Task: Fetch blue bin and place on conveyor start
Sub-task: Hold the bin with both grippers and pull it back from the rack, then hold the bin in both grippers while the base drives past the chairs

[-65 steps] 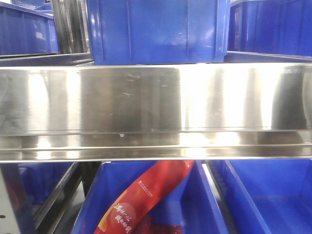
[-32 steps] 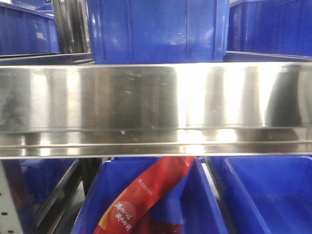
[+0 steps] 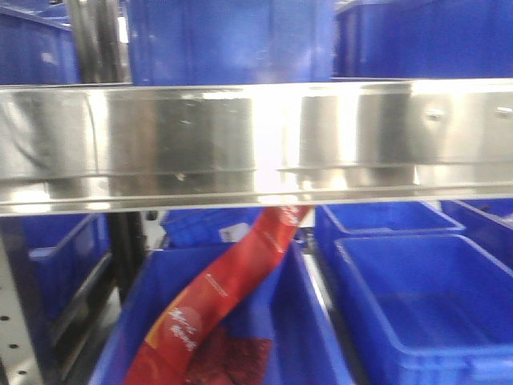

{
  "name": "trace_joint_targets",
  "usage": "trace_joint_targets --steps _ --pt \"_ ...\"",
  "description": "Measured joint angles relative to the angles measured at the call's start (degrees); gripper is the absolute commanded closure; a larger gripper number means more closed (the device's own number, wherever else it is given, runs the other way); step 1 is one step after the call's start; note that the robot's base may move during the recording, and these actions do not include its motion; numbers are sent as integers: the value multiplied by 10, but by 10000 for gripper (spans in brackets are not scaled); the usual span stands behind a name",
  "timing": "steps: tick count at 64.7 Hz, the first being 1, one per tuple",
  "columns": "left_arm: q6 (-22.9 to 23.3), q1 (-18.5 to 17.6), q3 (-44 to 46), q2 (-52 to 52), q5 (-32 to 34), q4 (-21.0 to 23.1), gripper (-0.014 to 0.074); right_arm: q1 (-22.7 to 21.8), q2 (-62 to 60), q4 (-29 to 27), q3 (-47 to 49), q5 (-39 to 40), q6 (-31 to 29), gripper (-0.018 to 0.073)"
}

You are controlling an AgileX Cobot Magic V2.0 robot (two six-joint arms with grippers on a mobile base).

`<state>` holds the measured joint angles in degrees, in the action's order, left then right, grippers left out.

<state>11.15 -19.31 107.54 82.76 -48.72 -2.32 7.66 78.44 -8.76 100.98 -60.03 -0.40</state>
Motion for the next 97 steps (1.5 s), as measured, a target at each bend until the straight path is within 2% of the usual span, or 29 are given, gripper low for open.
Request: trace_joint_targets --steps 97 --pt "0 0 -1 0 6 -1 708 0 0 -1 0 0 0 711"
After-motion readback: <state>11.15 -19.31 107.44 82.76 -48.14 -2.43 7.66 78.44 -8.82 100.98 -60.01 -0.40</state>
